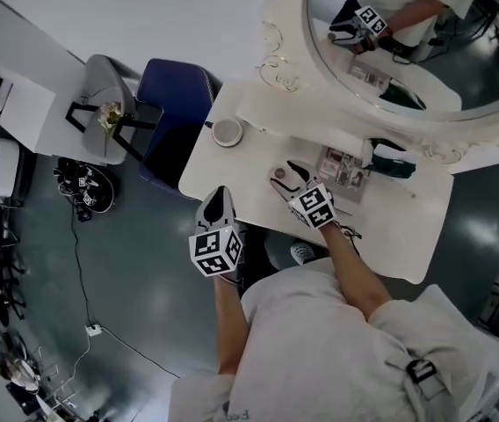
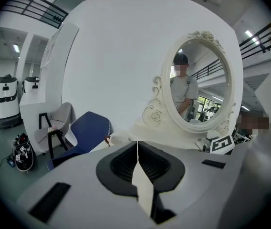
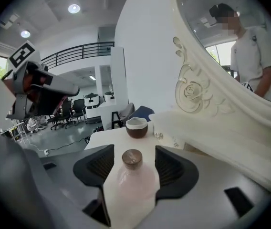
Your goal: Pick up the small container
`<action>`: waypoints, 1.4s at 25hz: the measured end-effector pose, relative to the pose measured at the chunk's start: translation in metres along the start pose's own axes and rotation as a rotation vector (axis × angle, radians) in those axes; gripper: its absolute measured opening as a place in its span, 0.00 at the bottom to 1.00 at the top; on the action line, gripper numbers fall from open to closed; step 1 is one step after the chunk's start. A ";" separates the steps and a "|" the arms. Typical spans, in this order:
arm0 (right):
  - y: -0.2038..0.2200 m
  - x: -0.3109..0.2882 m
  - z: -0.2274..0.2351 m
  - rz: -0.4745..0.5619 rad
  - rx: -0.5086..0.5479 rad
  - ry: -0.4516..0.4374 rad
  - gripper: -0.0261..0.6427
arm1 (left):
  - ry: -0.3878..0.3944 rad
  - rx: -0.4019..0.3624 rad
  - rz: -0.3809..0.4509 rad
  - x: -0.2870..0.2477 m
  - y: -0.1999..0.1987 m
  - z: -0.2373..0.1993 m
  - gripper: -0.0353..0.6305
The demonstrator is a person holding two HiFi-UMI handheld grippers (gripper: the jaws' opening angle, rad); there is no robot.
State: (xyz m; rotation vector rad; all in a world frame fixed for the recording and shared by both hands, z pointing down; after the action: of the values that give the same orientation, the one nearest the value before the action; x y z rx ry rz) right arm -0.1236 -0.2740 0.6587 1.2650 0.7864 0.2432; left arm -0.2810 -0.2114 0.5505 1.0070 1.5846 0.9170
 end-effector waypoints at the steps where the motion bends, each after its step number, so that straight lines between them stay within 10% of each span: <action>1: 0.004 -0.005 -0.002 0.001 0.004 0.003 0.44 | 0.011 -0.002 -0.006 -0.002 0.001 -0.002 0.10; 15: 0.026 -0.025 -0.004 0.051 -0.020 0.200 0.26 | 0.043 -0.015 -0.043 0.015 0.034 0.009 0.10; 35: 0.018 0.005 -0.008 0.025 -0.024 0.122 0.24 | -0.053 -0.046 0.024 0.067 0.027 0.010 0.10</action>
State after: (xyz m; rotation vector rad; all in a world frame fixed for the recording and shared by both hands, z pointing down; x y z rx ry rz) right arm -0.1203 -0.2594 0.6728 1.2470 0.8698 0.3514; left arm -0.2770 -0.1390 0.5502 1.0123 1.5041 0.9317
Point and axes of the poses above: the fingertips, and each gripper's own axes: x backward along the fingers, z to its right, y out of its underside, the point moved 3 cm from there along x, backward along the fingers, and after that the axes turned 7 degrees about z, right-handed, at the moved point
